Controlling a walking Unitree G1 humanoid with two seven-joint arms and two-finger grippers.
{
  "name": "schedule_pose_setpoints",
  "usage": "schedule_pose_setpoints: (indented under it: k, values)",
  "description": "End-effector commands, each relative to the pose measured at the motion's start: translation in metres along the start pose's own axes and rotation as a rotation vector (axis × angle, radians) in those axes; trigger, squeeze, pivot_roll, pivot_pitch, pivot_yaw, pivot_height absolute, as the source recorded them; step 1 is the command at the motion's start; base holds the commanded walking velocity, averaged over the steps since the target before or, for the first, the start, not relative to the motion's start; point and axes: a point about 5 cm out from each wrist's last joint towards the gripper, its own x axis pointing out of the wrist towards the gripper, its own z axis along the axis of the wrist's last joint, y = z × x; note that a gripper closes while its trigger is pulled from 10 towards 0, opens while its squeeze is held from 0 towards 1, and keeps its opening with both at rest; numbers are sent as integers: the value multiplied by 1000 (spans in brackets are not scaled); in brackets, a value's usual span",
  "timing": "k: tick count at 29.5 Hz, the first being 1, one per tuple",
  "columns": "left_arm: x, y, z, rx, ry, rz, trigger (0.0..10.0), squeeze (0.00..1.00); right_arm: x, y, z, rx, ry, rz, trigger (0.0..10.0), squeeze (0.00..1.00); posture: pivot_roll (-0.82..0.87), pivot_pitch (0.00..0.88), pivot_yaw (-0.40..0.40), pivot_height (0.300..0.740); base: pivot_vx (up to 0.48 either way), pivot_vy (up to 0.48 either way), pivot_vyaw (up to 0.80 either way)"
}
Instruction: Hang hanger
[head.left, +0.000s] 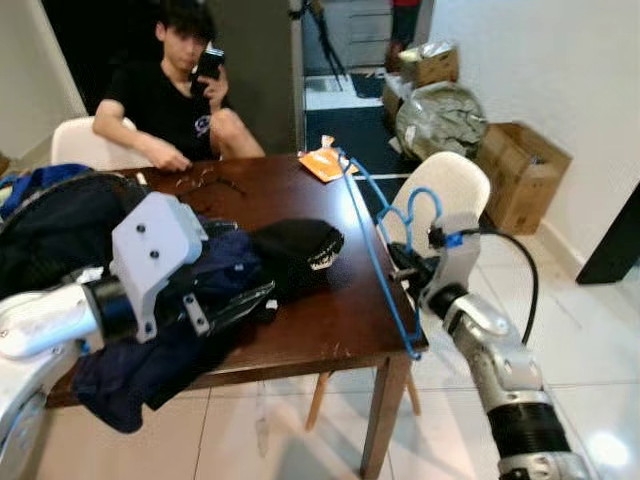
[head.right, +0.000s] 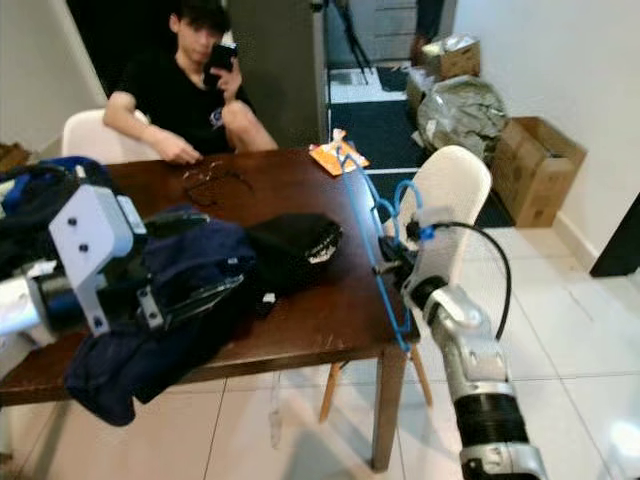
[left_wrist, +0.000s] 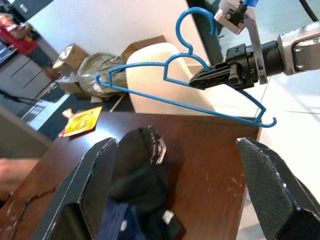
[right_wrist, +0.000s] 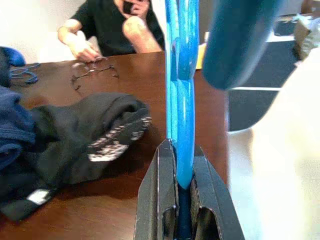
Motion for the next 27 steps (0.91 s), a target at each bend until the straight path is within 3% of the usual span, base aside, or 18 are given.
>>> schedule_pose_setpoints:
  k: [1, 10, 11, 12, 13, 19, 22, 27]
  values:
    - [0, 1, -2, -2, 13, 8, 10000, 0, 1, 3, 1, 6, -5, 14, 10000, 0, 130, 0, -15, 740, 0, 0, 0]
    - [-3, 2, -7, 17, 53, 12, 10000, 0, 1, 4, 0, 3, 5, 23, 10000, 0, 128, 0, -17, 740, 0, 0, 0]
    - [-8, 6, -13, 62, 115, 17, 10000, 0, 0, 4, -2, -2, 17, 23, 10000, 0, 128, 0, -17, 740, 0, 0, 0]
    - [-8, 6, -13, 62, 115, 17, 10000, 0, 0, 4, -2, -2, 17, 23, 10000, 0, 128, 0, -17, 740, 0, 0, 0]
    - [-18, 13, -21, 128, 212, 33, 10000, 0, -1, 2, -5, -11, 34, 20, 10000, 0, 130, 0, -18, 740, 0, 0, 0]
    - [-38, 26, -37, 173, 362, 145, 10000, 0, -4, -5, -17, -34, 88, -11, 10000, 0, 131, 0, -17, 740, 0, 0, 0]
    - [-46, 28, -44, 141, 362, 227, 10000, 0, -7, -9, -23, -46, 113, -27, 10000, 0, 131, 0, -19, 740, 0, 0, 0]
    - [-49, 27, -50, 173, 378, 234, 10000, 0, -8, -10, -25, -47, 124, -33, 10000, 0, 130, 0, -23, 740, 0, 0, 0]
